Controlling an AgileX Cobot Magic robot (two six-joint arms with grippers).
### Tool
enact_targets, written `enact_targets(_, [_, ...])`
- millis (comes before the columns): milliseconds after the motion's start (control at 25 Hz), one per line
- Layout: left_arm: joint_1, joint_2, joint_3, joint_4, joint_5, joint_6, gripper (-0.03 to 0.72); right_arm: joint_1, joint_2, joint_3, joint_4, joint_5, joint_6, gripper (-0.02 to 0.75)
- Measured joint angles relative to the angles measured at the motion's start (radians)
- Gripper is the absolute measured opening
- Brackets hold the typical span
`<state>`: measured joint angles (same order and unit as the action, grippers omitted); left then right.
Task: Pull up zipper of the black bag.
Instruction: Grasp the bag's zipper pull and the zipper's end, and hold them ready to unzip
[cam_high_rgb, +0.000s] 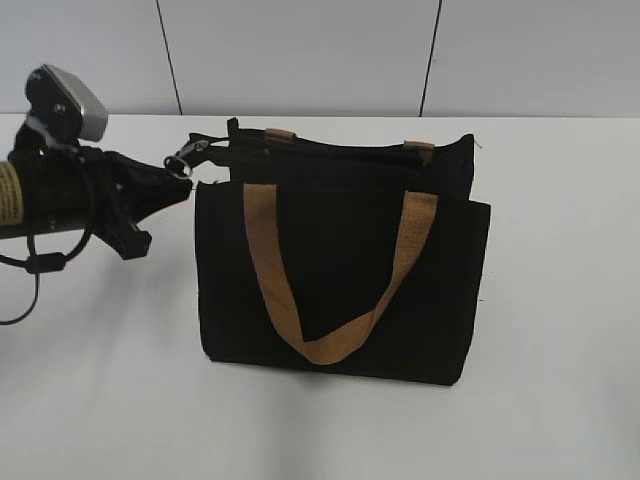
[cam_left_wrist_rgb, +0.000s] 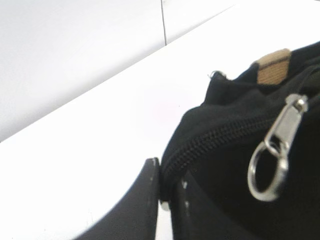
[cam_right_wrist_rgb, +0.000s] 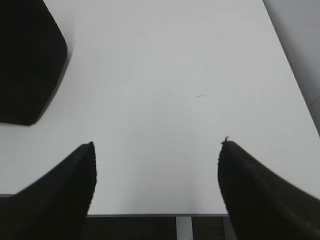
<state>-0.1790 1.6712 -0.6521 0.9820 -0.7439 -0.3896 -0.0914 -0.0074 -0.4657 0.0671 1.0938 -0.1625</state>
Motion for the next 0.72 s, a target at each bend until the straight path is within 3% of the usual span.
enact_targets(160, [0.0, -0.13, 0.0, 0.004, 0.115, -0.125, 0.022, 0.0, 0.0, 0.0, 0.0, 0.0, 0.0, 0.576])
enact_targets(320, [0.0, -0.227, 0.0, 0.107, 0.147, -0.246, 0.022, 0.0, 0.0, 0.0, 0.0, 0.0, 0.0, 0.576])
enact_targets(560, [0.0, -0.276, -0.009, 0.144, 0.172, -0.352, 0.021, 0.0, 0.0, 0.0, 0.0, 0.0, 0.0, 0.576])
enact_targets(720, [-0.005, -0.28, -0.063, 0.235, 0.166, -0.474, 0.021, 0.0, 0.0, 0.0, 0.014, 0.0, 0.005, 0.576])
